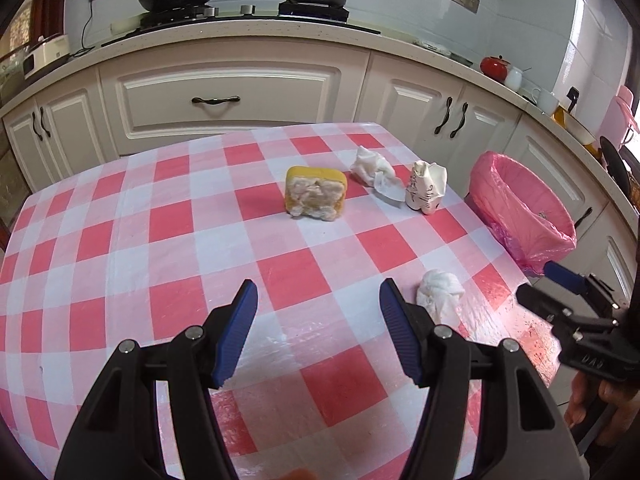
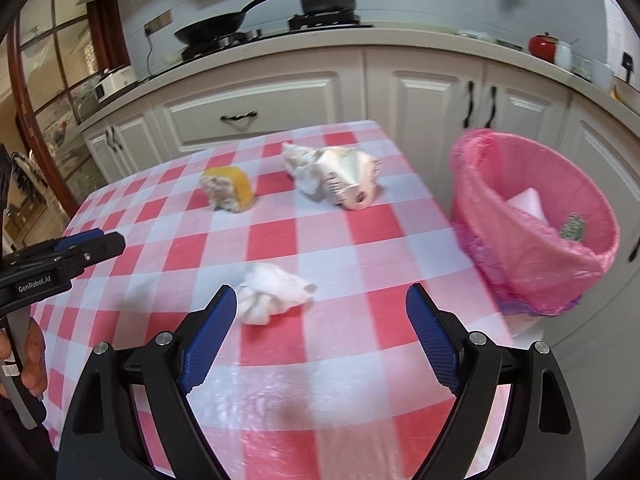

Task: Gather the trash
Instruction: 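Move both open grippers back over the table trash, then grasp a crumpled white tissue with the right gripper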

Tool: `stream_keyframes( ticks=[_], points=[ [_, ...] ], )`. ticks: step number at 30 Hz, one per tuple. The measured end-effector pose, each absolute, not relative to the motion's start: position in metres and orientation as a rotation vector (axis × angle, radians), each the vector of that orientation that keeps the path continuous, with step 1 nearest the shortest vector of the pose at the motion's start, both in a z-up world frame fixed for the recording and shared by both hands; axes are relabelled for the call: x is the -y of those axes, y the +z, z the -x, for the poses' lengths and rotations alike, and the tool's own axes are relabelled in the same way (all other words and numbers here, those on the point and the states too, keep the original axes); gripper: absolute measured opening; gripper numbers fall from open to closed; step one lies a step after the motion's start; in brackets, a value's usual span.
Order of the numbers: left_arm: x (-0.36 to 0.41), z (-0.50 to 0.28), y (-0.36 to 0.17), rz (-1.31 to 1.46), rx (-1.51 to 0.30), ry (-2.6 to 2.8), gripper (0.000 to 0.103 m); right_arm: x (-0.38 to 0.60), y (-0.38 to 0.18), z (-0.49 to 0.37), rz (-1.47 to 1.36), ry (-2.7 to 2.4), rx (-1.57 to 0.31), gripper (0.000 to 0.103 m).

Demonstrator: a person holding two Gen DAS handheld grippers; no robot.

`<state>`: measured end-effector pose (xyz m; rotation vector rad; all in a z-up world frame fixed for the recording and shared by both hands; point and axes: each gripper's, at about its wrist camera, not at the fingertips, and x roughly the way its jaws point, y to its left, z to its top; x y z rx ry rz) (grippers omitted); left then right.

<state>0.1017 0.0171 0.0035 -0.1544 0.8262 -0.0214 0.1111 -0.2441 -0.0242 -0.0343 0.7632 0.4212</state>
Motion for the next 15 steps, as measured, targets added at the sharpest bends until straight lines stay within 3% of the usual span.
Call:
stream_keyframes(
  ticks=[10, 15],
  points=[
    [-0.032, -0.1, -0.003, 0.185, -0.831, -0.006, 0.061, 0.204, -0.046, -0.126, 0.077, 0.443, -0.82, 0.081],
    [-0.035, -0.105, -0.01, 0.192, -0.845, -0.008, 0.061, 0.188, -0.059, -0.137, 0.098, 0.447, -0.855, 0.076]
  ],
)
